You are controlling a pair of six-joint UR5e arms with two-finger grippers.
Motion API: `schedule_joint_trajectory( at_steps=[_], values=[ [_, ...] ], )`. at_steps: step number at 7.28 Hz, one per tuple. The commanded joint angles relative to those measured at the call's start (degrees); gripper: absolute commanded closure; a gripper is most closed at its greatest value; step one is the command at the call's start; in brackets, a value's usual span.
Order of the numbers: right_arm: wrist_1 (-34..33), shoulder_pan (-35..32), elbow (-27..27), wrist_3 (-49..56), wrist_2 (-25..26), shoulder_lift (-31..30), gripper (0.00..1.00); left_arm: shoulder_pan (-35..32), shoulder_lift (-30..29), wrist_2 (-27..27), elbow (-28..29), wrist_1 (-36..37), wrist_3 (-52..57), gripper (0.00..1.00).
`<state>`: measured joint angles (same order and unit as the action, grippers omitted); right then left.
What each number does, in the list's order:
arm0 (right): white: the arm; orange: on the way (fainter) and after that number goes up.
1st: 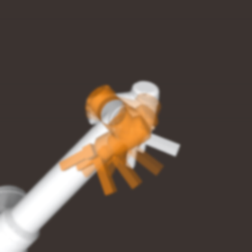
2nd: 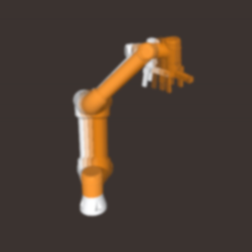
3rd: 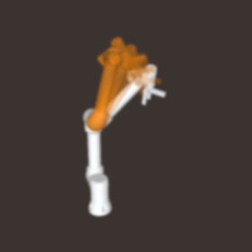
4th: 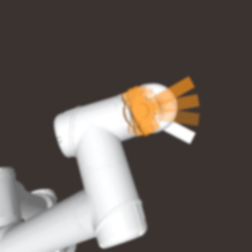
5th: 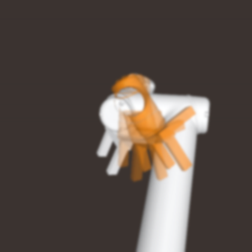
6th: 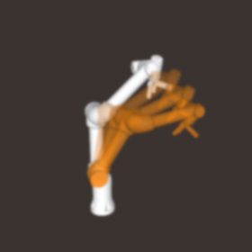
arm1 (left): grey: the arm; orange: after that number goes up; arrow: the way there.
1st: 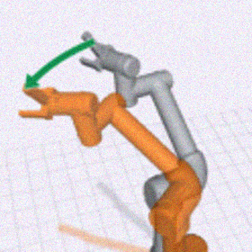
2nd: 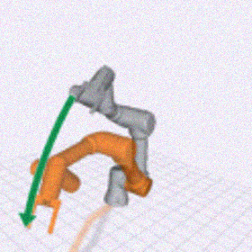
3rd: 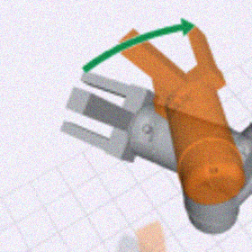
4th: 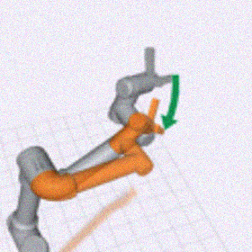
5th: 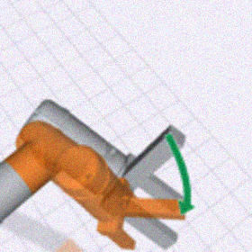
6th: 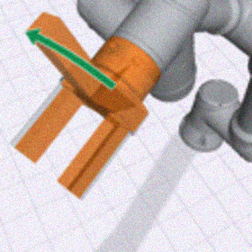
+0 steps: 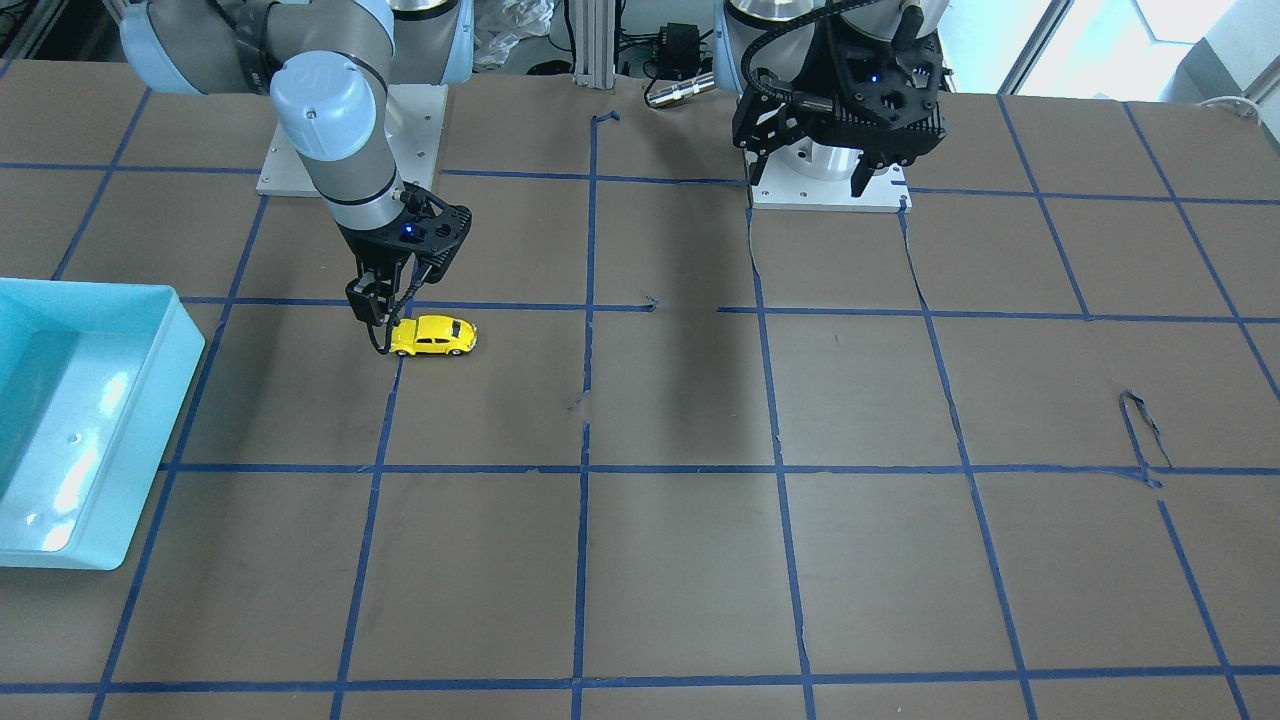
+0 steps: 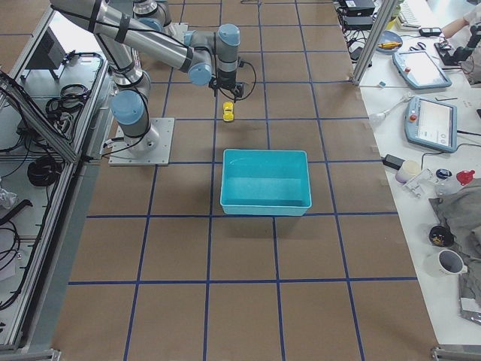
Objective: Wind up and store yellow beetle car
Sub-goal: 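Lower the right gripper onto the car while the left arm retracts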
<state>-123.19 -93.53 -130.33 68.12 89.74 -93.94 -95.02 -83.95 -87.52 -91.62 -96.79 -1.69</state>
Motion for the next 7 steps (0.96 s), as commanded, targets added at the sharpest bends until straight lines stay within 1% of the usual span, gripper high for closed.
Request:
schedule_joint_trajectory(
  at_steps=[1,2,3,7],
  values=[
    [-9.2,0.0,-3.4,6.9,0.0,3.2,0.00,0.4,0.1,0.2,0.1,0.5,0.2,0.00],
    [-15.6,-0.4,-3.6,8.8,0.0,7.2,0.00,0.4,-0.2,0.0,0.0,6.6,0.7,0.00],
    [-17.3,-0.5,-3.5,9.9,0.0,9.5,0.00,0.6,-0.2,0.0,-0.1,8.3,0.7,0.00],
    [-17.3,-1.2,-3.5,10.6,-0.2,10.0,0.00,0.8,0.3,0.2,-0.7,8.1,0.7,0.00]
  ],
)
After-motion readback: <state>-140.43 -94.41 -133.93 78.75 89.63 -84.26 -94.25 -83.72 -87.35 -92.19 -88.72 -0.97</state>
